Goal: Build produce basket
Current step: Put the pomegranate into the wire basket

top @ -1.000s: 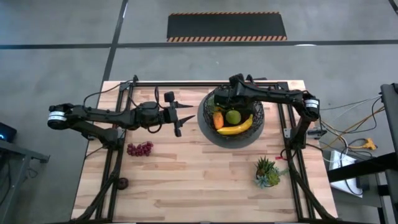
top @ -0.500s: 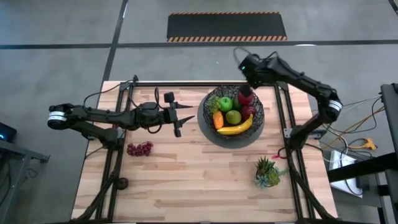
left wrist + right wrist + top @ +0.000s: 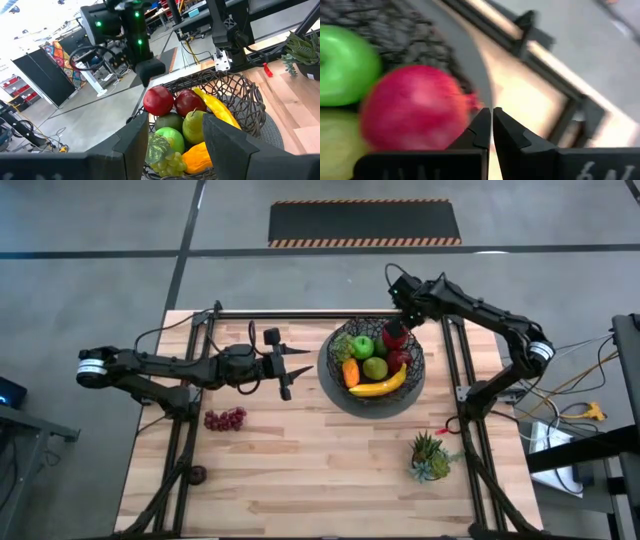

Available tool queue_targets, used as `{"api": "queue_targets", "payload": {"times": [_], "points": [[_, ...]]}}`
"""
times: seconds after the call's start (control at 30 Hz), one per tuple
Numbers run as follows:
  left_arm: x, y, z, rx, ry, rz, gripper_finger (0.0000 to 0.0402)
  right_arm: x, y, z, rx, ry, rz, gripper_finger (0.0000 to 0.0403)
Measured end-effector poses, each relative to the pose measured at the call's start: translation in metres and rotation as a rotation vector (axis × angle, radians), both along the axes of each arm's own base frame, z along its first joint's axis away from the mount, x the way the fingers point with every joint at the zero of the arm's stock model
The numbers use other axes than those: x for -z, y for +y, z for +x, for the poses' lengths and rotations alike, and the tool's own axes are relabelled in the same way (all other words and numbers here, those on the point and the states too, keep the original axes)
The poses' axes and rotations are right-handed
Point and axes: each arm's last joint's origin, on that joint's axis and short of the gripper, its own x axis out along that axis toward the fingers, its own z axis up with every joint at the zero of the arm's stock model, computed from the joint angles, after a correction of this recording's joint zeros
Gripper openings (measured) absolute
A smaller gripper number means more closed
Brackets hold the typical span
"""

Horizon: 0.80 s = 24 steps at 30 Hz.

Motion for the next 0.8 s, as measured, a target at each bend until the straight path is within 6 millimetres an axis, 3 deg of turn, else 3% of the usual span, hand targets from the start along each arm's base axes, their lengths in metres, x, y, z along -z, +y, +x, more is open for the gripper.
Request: {"api": "queue_targets", "payload": {"times": [0.17,0.47,0.8], "points": [[0.0,0.0,0.0,0.0,0.003,0.0,0.0169,0.01,0.002,0.003,-0.028,-0.07,0.071,0.0008],[0.0,0.0,0.0,0.0,0.003,0.0,0.0169,-0.007,0.013,0.009,-0.052,-0.169,0.085,0.0008],[0.0,0.0,0.0,0.0,0.004,0.0,0.0169,-0.012,0.03,0.023,-0.103,-0.182,0.073,0.0008]]}}
